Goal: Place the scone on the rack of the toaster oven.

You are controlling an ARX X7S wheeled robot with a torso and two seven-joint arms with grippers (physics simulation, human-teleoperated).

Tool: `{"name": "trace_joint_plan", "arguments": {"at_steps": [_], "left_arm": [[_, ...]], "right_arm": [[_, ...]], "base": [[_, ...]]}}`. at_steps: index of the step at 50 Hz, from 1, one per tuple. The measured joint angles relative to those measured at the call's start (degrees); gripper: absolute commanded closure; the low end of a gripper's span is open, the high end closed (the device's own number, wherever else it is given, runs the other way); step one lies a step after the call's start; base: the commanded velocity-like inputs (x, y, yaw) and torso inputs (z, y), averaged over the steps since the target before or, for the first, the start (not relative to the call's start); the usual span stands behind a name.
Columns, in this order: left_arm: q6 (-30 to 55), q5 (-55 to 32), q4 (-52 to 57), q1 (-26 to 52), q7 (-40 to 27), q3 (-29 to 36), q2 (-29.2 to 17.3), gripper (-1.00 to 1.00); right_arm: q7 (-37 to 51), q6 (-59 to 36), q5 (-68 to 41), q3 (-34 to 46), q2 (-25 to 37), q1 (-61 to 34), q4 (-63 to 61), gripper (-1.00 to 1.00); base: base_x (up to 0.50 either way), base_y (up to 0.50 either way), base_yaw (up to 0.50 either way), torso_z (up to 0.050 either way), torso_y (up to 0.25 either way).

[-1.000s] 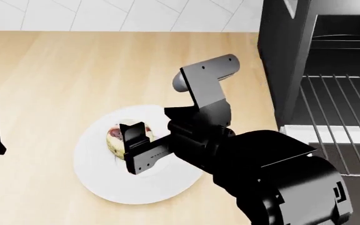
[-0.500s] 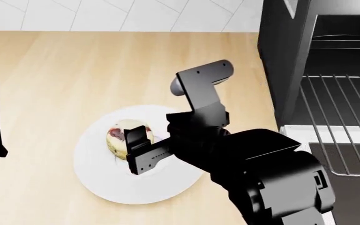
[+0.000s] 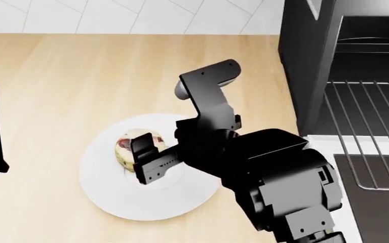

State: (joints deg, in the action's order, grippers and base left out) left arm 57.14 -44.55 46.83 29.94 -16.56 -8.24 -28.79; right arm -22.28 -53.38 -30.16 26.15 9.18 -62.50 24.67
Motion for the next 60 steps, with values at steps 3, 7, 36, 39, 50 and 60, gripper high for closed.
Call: {"name": "trace_joint_plan", "arguments": {"at_steps": [3, 7, 36, 39, 50, 60], "left_arm": [[-0.14, -0.05, 0.00, -0.17, 0.00, -0.02, -0.05, -1.00], [-0.25, -0.15, 0.02, -0.34, -0.06, -0.07, -0.12, -1.00], [-1.82, -0.20, -0.13, -2.09, -0.10, -0.29, -0.60, -1.00], [-2.11, -0.13, -0.20, -2.35, -0.02, -0.30, -0.63, -1.00], [-3.04, 0.08, -0.46, -3.28, 0.22, -0.40, -0.83, -1.00], [-3.41, 0.07, -0.51, -3.71, 0.16, -0.28, -0.95, -1.00]], "right_arm": [[-0.40, 0.40, 0.27, 0.60, -0.32, -0.51, 1.01, -1.00], [-0.90, 0.90, 0.53, 1.32, -0.71, -1.01, 2.20, -1.00], [-3.17, 4.97, 1.87, 4.65, -2.90, -3.41, 10.41, -1.00], [-3.47, 5.35, 2.01, 5.06, -3.23, -3.72, 11.28, -1.00], [-4.66, 7.12, 2.50, 6.52, -4.47, -4.82, 14.95, -1.00], [-5.23, 8.59, 2.64, 7.27, -5.05, -5.47, 17.72, -1.00]], "base": [[0.00, 0.00, 0.00, 0.000, 0.000], [0.00, 0.00, 0.00, 0.000, 0.000], [0.00, 0.00, 0.00, 0.000, 0.000], [0.00, 0.00, 0.00, 0.000, 0.000], [0.00, 0.00, 0.00, 0.000, 0.000], [0.00, 0.00, 0.00, 0.000, 0.000]]}}
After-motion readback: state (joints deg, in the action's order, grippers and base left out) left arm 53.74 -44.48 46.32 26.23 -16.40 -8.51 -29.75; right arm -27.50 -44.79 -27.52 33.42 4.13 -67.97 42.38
